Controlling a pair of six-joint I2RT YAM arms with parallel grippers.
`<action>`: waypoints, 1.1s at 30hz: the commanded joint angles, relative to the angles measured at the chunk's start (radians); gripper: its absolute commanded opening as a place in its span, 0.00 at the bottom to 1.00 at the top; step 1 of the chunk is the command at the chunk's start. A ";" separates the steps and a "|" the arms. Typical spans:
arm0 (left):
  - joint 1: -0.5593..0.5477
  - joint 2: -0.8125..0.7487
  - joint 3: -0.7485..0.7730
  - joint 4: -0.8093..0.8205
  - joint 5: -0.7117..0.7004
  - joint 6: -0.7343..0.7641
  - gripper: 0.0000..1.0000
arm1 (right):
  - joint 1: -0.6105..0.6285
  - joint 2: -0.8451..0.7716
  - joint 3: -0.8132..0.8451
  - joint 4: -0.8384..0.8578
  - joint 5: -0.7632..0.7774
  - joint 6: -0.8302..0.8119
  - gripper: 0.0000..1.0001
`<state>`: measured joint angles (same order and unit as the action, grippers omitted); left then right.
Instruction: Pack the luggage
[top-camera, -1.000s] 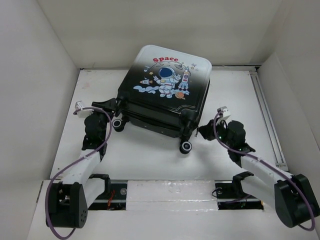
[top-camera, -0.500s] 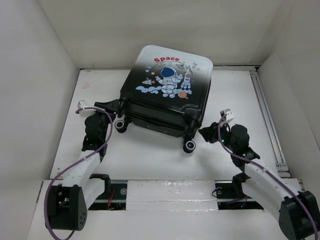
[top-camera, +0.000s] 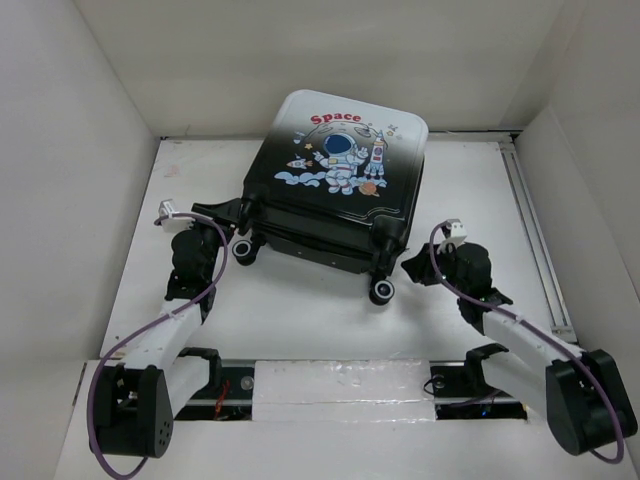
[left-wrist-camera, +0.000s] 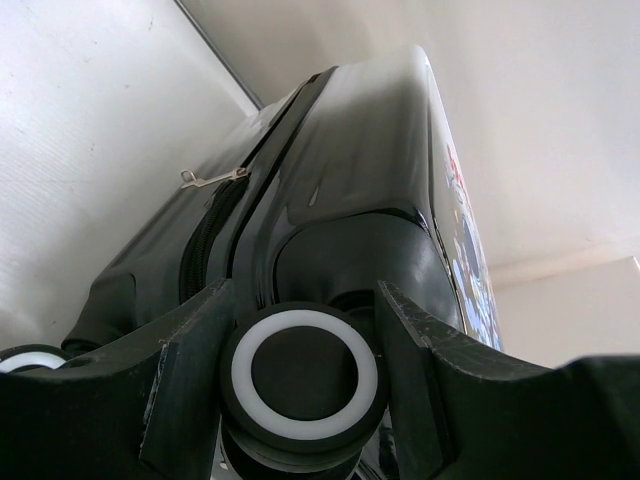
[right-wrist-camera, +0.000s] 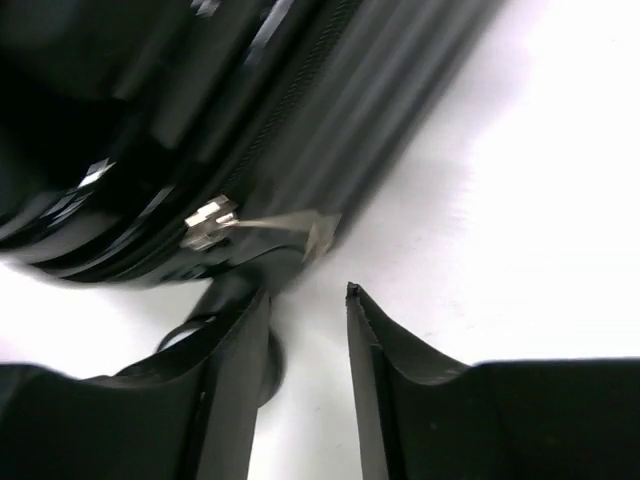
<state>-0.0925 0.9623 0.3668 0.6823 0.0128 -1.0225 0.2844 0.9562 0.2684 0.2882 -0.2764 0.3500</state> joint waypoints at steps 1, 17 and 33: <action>-0.032 -0.014 0.058 0.175 0.105 -0.036 0.00 | -0.060 0.047 0.029 0.173 -0.022 -0.011 0.40; -0.032 -0.004 0.067 0.175 0.085 -0.027 0.00 | -0.082 0.177 0.088 0.307 -0.254 -0.201 0.54; -0.032 0.018 0.058 0.184 0.085 -0.027 0.00 | -0.154 0.395 0.124 0.705 -0.690 -0.169 0.17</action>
<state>-0.0929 1.0004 0.3672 0.7296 0.0025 -1.0229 0.0875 1.3510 0.3351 0.7666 -0.7715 0.1337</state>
